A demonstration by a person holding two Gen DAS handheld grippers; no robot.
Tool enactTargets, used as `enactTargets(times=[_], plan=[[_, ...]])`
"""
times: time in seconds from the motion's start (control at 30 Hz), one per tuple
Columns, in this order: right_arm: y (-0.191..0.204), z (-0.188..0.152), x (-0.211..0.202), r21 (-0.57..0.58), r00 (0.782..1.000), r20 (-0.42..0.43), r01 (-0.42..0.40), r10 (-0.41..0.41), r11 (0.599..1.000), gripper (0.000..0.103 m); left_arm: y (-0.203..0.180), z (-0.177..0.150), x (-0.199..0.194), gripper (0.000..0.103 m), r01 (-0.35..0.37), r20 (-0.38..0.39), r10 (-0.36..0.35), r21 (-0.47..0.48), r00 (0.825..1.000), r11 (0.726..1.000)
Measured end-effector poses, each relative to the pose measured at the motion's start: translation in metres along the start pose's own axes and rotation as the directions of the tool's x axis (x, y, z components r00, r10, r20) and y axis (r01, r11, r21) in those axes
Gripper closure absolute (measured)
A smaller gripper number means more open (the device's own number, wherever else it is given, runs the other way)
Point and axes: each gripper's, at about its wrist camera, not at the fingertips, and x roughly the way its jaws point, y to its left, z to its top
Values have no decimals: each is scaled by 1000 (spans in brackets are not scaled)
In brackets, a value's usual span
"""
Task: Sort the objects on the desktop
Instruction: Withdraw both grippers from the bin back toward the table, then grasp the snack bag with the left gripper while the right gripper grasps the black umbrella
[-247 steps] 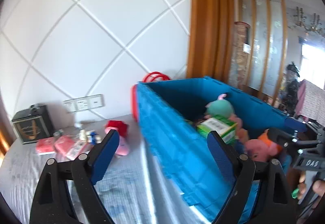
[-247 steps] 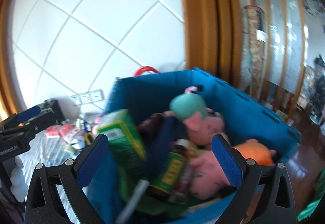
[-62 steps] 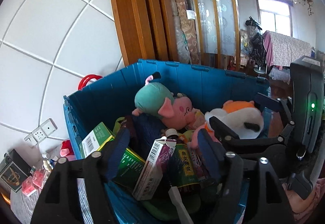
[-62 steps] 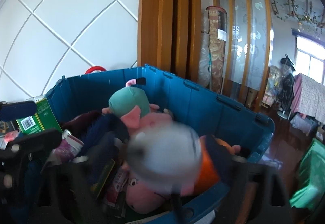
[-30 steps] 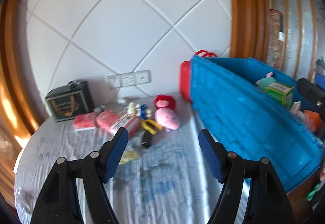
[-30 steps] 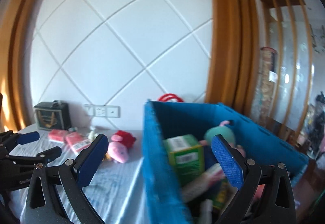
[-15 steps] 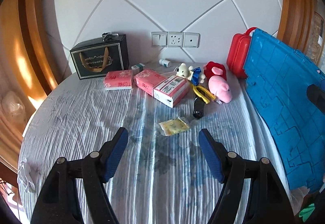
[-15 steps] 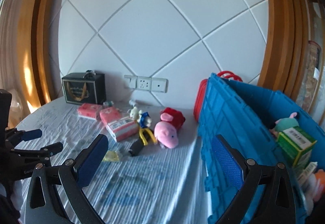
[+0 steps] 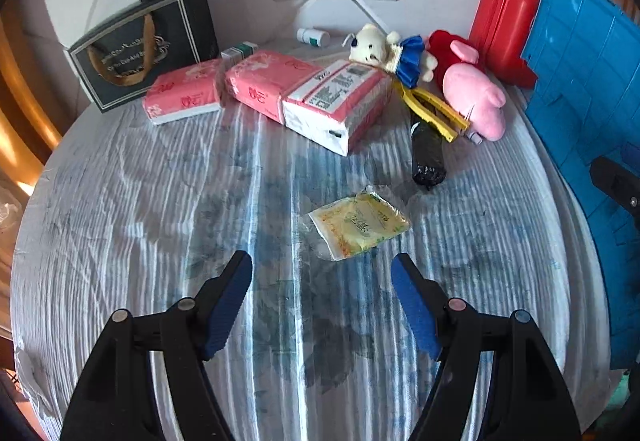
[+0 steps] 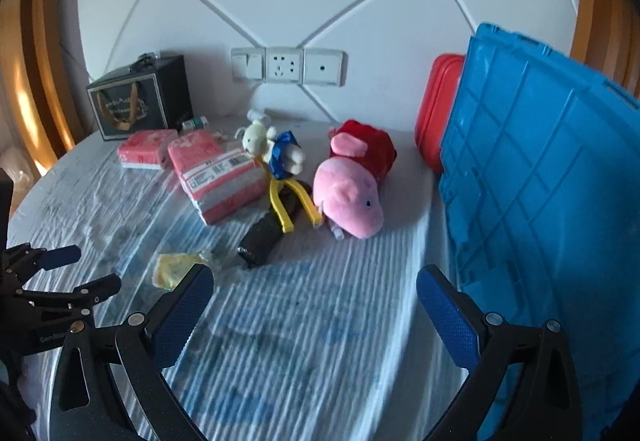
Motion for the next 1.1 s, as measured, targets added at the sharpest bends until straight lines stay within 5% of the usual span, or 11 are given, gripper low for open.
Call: enactTargets(times=[0.3, 0.7, 0.87, 0.93, 1.1], plan=[[4, -2, 99, 55, 985, -173, 2, 7, 998, 0, -13, 14, 88, 31, 38, -79, -29, 116, 996, 993], [23, 9, 180, 181, 957, -274, -43, 93, 983, 0, -7, 41, 117, 32, 63, -28, -61, 71, 998, 995], [27, 12, 196, 215, 946, -296, -71, 134, 974, 0, -2, 38, 112, 51, 43, 4, -43, 35, 999, 998], [30, 10, 197, 205, 946, -303, -56, 118, 977, 10, 3, 39, 111, 60, 35, 6, -35, 10, 999, 999], [36, 11, 194, 169, 947, -303, -56, 106, 984, 59, 7, 38, 110, 69, 28, 6, -28, 0, 1000, 1000]])
